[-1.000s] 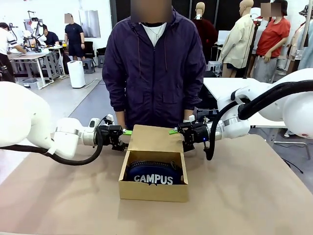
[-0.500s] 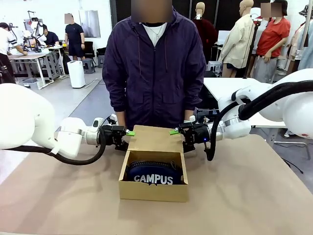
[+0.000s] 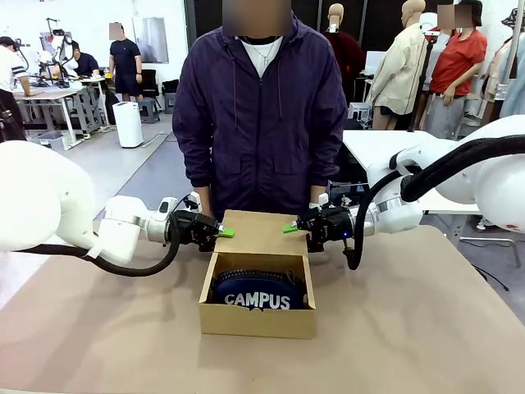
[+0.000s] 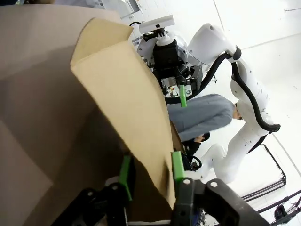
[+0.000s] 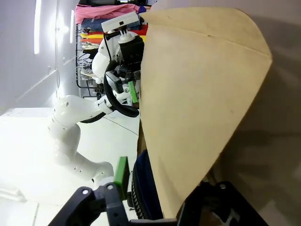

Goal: Pack the items into the box.
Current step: Close the Mailer Box.

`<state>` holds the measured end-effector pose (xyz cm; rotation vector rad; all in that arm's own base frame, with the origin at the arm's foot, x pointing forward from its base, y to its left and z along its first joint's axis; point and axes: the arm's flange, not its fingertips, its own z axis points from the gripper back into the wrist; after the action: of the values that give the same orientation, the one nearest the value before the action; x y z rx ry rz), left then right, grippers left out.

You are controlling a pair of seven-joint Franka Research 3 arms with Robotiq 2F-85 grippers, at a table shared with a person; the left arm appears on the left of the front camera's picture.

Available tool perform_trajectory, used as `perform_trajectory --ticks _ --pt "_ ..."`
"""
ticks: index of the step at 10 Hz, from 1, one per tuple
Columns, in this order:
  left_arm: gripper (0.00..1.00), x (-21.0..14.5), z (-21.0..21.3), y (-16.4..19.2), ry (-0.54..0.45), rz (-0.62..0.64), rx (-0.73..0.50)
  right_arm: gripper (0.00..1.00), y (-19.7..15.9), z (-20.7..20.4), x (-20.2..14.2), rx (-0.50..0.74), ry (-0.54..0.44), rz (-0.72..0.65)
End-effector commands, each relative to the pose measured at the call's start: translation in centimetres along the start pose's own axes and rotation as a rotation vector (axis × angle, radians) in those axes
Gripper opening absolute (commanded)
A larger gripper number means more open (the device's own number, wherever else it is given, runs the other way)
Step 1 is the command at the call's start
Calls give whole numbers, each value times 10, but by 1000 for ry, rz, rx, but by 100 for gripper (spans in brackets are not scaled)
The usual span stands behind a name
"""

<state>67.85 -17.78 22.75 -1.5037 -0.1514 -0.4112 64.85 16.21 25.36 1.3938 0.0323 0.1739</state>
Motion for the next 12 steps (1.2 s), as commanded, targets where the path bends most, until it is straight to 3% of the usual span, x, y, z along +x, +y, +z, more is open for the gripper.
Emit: perform_trajectory --ticks 1,3,4,5,6,12 --pt "20 3 2 -4 14 -4 -2 51 2 1 -7 -16 -2 8" --pt "20 4 2 -5 12 -4 -14 71 1 -1 -6 -21 4 3" --pt "20 5 2 -5 9 3 -18 71 0 -1 -6 -27 5 2" --pt "39 5 1 -4 18 1 -17 71 0 -1 -5 -21 7 -5" --pt "33 5 0 -4 30 1 -5 71 0 -2 -5 -19 9 -5" --pt "33 5 8 -33 35 -91 -31 71 1 -2 -4 -6 19 -5"
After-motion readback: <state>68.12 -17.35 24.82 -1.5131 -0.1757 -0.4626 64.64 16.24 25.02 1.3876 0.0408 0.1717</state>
